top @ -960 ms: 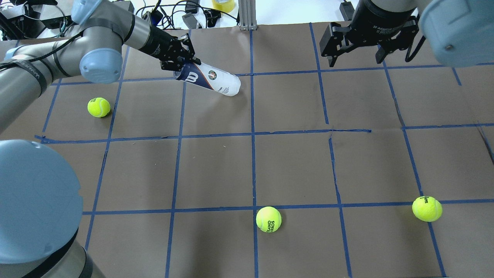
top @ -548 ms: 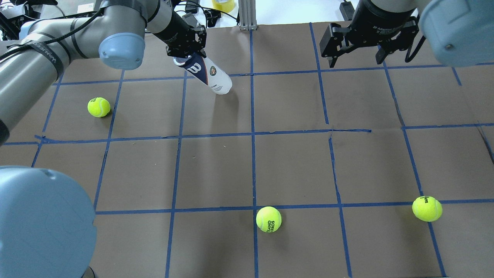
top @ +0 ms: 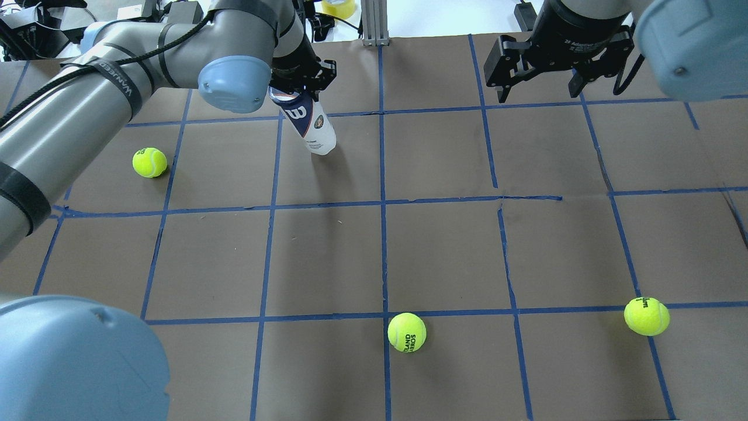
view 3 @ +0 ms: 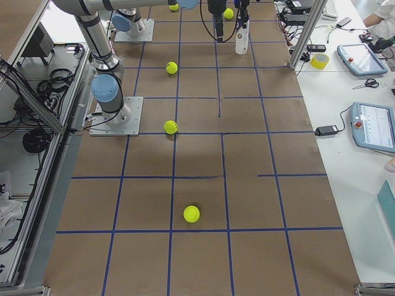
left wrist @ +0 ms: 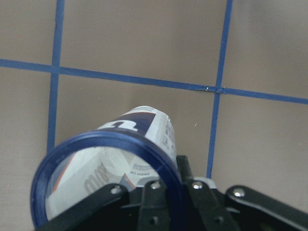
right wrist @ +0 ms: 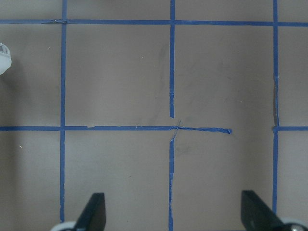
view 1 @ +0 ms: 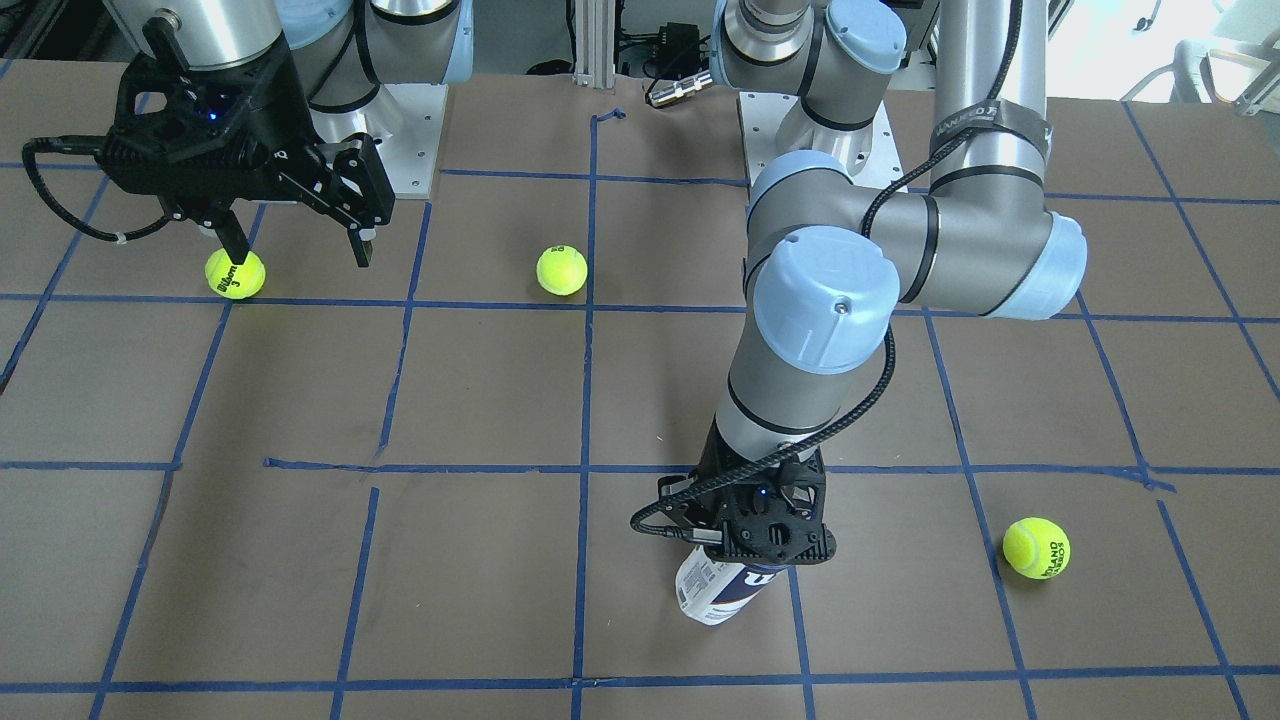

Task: Lift up tennis ball bucket
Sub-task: 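Grip the can's open end with the left gripper and tilt it upright, then open the left gripper and lift it off the standing can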

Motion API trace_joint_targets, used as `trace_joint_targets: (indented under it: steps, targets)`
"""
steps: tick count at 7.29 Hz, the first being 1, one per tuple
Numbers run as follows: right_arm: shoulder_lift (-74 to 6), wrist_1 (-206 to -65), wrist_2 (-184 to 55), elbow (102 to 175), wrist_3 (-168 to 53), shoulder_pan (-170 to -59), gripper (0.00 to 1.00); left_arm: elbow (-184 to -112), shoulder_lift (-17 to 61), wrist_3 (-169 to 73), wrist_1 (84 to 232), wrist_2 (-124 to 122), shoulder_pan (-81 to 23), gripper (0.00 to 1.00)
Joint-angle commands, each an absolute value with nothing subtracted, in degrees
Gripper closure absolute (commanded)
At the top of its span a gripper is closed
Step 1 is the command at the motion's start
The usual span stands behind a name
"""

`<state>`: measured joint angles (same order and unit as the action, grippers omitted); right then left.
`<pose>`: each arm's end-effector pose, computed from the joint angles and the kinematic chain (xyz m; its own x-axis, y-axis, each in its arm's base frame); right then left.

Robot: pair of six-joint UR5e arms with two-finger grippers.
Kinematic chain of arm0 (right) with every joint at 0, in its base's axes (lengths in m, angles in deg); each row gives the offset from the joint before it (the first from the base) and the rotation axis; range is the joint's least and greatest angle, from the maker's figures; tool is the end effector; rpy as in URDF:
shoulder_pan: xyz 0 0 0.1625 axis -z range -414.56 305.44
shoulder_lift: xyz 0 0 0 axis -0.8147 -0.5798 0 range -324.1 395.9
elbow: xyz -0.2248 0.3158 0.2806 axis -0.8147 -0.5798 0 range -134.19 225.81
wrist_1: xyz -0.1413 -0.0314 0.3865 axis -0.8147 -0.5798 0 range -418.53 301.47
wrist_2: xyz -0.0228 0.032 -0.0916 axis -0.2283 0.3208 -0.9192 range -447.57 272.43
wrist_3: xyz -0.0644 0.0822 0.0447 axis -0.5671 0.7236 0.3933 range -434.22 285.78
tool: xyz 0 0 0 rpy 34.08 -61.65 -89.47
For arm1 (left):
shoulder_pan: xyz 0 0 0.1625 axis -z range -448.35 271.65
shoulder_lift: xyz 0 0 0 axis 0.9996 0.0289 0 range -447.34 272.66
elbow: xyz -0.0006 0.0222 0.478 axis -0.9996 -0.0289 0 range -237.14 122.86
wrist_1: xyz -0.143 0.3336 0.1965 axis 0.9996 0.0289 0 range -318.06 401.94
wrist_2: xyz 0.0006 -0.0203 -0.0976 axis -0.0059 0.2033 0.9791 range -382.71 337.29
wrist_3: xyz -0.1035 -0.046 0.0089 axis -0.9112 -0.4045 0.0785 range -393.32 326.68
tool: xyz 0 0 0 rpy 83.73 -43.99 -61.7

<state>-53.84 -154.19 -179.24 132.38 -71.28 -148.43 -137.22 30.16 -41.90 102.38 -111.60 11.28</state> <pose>0.1641 -0.4981 0.5658 -0.9997 -0.0124 0.0209 -0.0154 0.9878 -0.1549 -0.2530 -0.6817 0.3786 -0.9984 0.0252 0.0497 0.0146 0.9792 -0.2023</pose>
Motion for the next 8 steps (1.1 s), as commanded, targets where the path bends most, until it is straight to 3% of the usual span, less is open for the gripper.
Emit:
trace_joint_targets:
  steps: [1, 2, 3, 4, 5, 8]
  targets:
    - [-53.84, -154.15, -179.24, 132.39, -71.23, -148.43, 0.00, -137.21, 30.61, -40.52, 103.63, -112.89, 12.64, 1.00]
    - [-53.84, -154.15, -179.24, 132.39, -71.23, -148.43, 0.00, -137.21, 30.78, -40.61, 104.85, -112.45, 12.73, 1.00]
    - [-53.84, -154.06, -179.24, 132.39, -71.23, -148.43, 0.00, -137.12, 30.26, -40.61, 106.87, -112.45, 12.73, 0.43]
    - [-53.84, -154.06, -179.24, 132.39, -71.23, -148.43, 0.00, -137.21, 30.09, -40.70, 107.58, -112.45, 12.90, 0.16]
    - [-53.84, -154.06, -179.24, 132.39, -71.14, -148.43, 0.00, -137.21, 29.56, -40.78, 108.81, -112.45, 12.99, 0.00]
    - [-53.84, -154.06, -179.24, 132.39, -71.05, -148.43, 0.00, -134.68, 24.30, -41.31, 117.03, -112.62, 13.26, 0.00]
